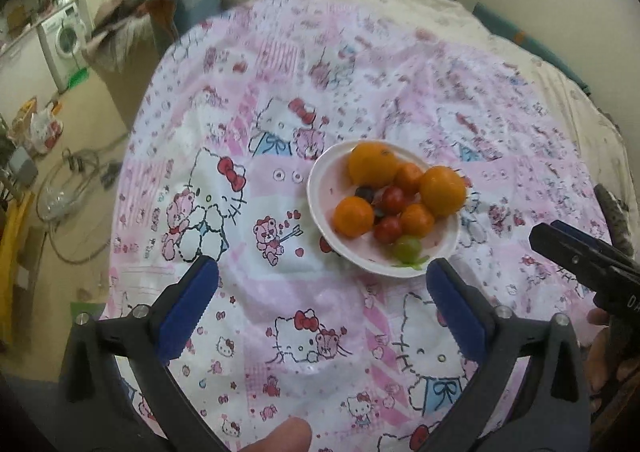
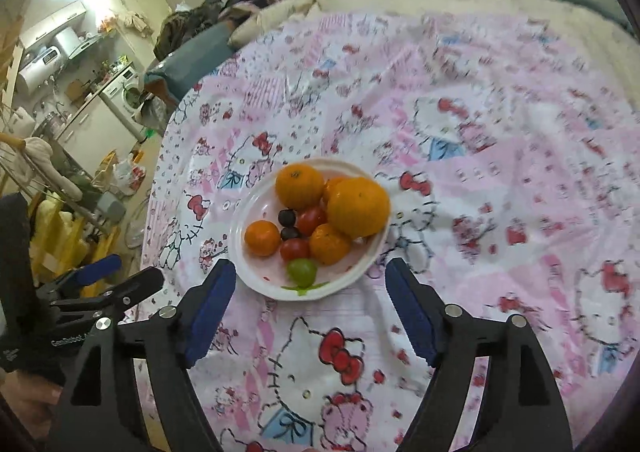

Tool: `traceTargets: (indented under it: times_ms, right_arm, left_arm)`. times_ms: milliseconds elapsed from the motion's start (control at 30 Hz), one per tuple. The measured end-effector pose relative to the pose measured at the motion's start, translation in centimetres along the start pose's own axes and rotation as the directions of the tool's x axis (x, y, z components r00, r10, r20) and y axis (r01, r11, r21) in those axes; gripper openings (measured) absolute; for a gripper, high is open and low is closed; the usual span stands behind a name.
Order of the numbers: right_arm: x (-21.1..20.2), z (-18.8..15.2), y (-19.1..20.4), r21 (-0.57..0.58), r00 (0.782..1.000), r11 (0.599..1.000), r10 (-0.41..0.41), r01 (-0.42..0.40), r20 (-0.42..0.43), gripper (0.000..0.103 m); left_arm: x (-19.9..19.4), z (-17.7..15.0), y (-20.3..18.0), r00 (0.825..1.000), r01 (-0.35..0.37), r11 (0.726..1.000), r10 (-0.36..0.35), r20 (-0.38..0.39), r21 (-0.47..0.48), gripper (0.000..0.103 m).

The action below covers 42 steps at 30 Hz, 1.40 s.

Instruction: Organize fruits

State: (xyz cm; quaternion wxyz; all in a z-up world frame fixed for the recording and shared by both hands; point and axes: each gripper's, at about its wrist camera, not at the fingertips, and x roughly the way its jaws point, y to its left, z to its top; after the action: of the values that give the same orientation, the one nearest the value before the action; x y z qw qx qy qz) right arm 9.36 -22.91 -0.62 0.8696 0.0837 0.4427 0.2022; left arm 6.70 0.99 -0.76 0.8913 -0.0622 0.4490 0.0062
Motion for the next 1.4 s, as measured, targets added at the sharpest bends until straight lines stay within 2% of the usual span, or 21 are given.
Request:
traceTargets:
  times_ms: [33,100,167,233,333,467,600,667,733,900,1400]
  right_arm:
    - [-0.6,-0.3,0.1,-0.002,1.0,1.0,-0.002,0.002,0.007,0.087]
    - [-1.2,-0.9,0.0,0.0,1.0,1.0,-0.013,0.013,0.017,0.099]
    - [-1.6,-1.5,-0.1,0.006,1.0,1.0,-0.014,0.014,0.022,0.103]
    - [-2.3,-2.1,-0.2,0.009,0.999,0.999,-0.034,0.034,0.038,0.103]
    - [-3.1,-3.0,-0.4,0.021,0.996,0.999,-0.051,0.05,0.066,0.103]
    - [-4.0,-3.9,-0.6,0.05,0.991,0.997,-0.056,0.05,0.123,0.103]
    - [-3.7,-3.8,0.2,0.006,0.981,0.996,-0.09,0.09,0.169,0.103]
    - [-3.2,-3.7,0.4,0.001,0.979,0.994,-0.107,0.108,0.174,0.103]
    - [-2.9,-3.7,0.7,-0.016,0.977,0.993,-0.115,0.119,0.178,0.103]
    - [-2.7,-3.6,1.0,-0.032,0.971,0.99,-0.131,0.14,0.2,0.103]
    - [-2.5,-3.6,1.3,-0.033,0.973,0.99,-0.127,0.136,0.195,0.103]
  left_arm:
    - [-0.8,-0.1,-0.1,1.0,-0.003,1.0,0.003,0.023,0.005,0.103]
    - [-1.7,-0.3,-0.3,0.999,-0.019,1.0,0.019,0.046,0.018,0.103]
    - [-2.1,-0.6,-0.2,0.999,-0.021,1.0,0.021,0.033,0.005,0.103]
    - [-2.6,-1.1,-0.1,0.999,-0.015,1.0,0.015,0.036,0.004,0.103]
    - [-3.6,-2.1,-0.1,0.995,-0.068,0.997,0.066,0.077,0.03,0.103]
    - [-4.1,-2.7,-0.2,0.993,-0.051,0.999,0.05,0.105,0.006,0.103]
    - [-4.0,-2.8,-0.7,0.985,-0.07,0.997,0.062,0.163,0.043,0.103]
    - [-3.9,-2.7,-0.5,0.984,-0.046,0.999,0.04,0.172,0.028,0.103]
    - [-3.9,-2.6,-0.2,0.982,-0.054,0.998,0.051,0.183,0.014,0.103]
    - [-3.6,-2.5,0.3,0.985,-0.042,0.999,0.044,0.168,-0.017,0.103]
    - [-3.2,-2.9,0.0,0.989,-0.038,0.999,0.038,0.141,-0.005,0.103]
